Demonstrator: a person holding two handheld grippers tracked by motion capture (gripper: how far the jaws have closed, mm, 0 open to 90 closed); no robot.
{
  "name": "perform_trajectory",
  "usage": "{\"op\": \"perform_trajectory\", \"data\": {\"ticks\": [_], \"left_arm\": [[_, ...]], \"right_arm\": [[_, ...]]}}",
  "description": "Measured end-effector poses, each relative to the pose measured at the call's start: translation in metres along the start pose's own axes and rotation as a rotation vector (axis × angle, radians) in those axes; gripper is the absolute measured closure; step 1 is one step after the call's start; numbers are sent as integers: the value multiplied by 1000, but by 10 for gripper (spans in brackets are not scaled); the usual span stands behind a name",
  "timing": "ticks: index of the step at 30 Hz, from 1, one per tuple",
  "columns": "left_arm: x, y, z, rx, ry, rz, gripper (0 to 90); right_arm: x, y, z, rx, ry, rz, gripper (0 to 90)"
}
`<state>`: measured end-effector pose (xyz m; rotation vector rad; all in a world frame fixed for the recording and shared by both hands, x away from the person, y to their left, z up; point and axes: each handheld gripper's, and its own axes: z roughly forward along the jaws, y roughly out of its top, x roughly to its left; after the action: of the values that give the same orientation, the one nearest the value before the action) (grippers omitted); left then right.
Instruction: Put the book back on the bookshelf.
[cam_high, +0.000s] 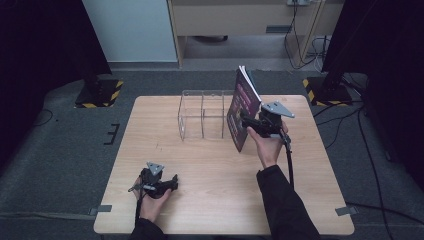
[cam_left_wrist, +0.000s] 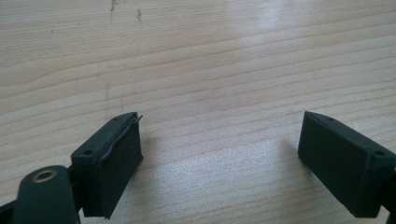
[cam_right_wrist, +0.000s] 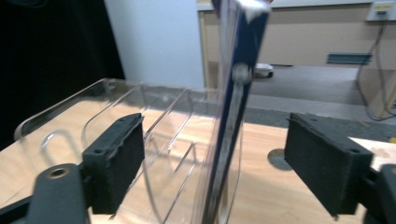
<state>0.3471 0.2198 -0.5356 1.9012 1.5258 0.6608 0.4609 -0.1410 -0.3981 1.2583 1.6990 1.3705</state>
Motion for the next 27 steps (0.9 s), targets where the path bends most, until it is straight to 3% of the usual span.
{"op": "perform_trajectory", "data": {"ticks": [2,7,8,16,21,23,25,27], "left_arm": [[0,0,0,0,0,1,123],[0,0,0,0,-1,1,121],[0,0,0,1,-1,1,121],[0,0,0,1,-2,2,117],[0,0,0,1,-2,2,117],[0,0,0,1,-2,2,117],[0,0,0,1,-4,1,117],[0,0,0,1,-5,1,114]], "right_arm": [[-3,-10,-12,30,44,-9,154],[-12,-28,-28,83,95,-18,136],[-17,-38,-36,118,111,-25,134],[-39,-78,-64,198,129,-27,133],[-52,-97,-72,244,133,-20,121],[-62,-113,-77,276,118,-11,120],[-70,-121,-79,318,97,-15,115],[-73,-123,-81,324,85,-20,112]]}}
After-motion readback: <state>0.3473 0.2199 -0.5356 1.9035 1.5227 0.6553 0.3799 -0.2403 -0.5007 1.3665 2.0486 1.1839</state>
